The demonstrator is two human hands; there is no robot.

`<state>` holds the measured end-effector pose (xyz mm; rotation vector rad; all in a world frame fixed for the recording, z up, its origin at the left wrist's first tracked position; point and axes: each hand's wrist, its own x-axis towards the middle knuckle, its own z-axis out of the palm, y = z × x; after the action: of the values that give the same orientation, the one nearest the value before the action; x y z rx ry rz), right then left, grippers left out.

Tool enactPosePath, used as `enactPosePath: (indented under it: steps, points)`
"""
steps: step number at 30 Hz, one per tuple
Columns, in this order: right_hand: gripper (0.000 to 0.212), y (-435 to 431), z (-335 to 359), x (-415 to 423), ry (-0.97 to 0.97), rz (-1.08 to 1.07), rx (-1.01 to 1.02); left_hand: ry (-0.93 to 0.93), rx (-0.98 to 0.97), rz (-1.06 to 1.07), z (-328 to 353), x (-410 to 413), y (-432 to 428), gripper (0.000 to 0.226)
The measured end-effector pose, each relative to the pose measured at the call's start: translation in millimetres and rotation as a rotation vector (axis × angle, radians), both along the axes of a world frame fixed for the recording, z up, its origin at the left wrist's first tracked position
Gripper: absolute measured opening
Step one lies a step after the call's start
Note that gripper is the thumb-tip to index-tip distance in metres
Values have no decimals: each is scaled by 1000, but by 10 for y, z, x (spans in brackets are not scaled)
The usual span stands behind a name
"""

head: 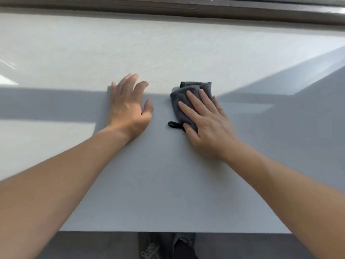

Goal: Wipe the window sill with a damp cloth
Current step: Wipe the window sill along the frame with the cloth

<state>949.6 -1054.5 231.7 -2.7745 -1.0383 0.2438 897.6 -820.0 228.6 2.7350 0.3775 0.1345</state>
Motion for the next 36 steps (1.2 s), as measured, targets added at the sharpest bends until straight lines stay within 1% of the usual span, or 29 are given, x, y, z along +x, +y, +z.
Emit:
enactPosePath:
  steps: [1, 2, 4, 5, 6, 7, 11, 13, 14, 15, 17, 18, 19, 20, 21, 24, 26, 27, 28, 31, 32, 33, 34, 36]
  points:
    - [61, -95, 10, 93, 1, -70, -14, -22, -27, 8, 17, -49, -11, 51]
    - [61, -172, 28, 189, 13, -185, -24, -39, -22, 15, 34, -130, -28, 49]
    - [61, -221, 66, 263, 39, -405, -35, -70, 28, 20, 68, -370, -100, 43]
    - [62, -167, 65, 197, 33, -448, -34, -67, 30, 16, 79, -515, -142, 41]
    - [62, -69, 58, 59, 24, -439, -29, -50, 22, 4, 87, -661, -181, 41]
    - [62, 39, 45, -144, 12, -382, -17, -25, 13, -16, 89, -796, -216, 42]
    - [61, 255, 7, -1069, -6, -23, 31, 41, 24, -91, 31, -1088, -239, 51]
    - [61, 111, 13, -1080, 16, 62, -7, 53, 43, -120, 11, -1121, -189, 53]
    - [62, 3, 14, -987, 4, 32, -21, 58, 57, -138, 0, -1130, -171, 54]
    - [62, -115, 19, -861, 2, -56, -34, 67, 74, -155, -11, -1134, -157, 56]
    - [63, -322, 58, -622, 38, -322, -51, 85, 95, -164, -25, -1140, -146, 60]
    - [63, -370, 67, -590, 52, -429, -52, 95, 100, -163, -23, -1140, -148, 61]
    - [62, -350, 71, -644, 44, -485, -48, 104, 105, -165, -22, -1140, -155, 61]
    - [63, -273, 72, -771, 25, -488, -39, 115, 112, -170, -19, -1140, -163, 62]
    - [63, -172, 66, -969, 10, -438, -22, 126, 121, -176, -21, -1139, -167, 63]
    - [62, 16, 52, -1641, -12, -121, 17, 144, 109, -179, 4, -1138, -160, 65]
    - [61, -114, 47, -1740, 7, 16, -1, 131, 51, -173, 50, -1164, -170, 64]
    - [61, -235, 37, -1666, -1, 16, -8, 117, 29, -177, 66, -1200, -201, 63]
    - [62, -368, 21, -1565, -11, -45, -13, 103, 13, -180, 79, -1255, -249, 63]
    - [66, -696, 62, -1261, 26, -410, -38, 109, -29, -181, 75, -1465, -433, 67]
    - [66, -701, 68, -1273, 30, -481, -46, 134, -22, -184, 57, -1516, -475, 69]
    - [66, -642, 65, -1350, 13, -493, -38, 157, -5, -187, 36, -1538, -495, 69]
    - [65, -561, 75, -1497, -11, -447, -21, 169, 13, -189, 24, -1544, -504, 69]
    - [62, -412, 74, -1870, -37, -239, 6, 173, 41, -180, 23, -1537, -513, 68]
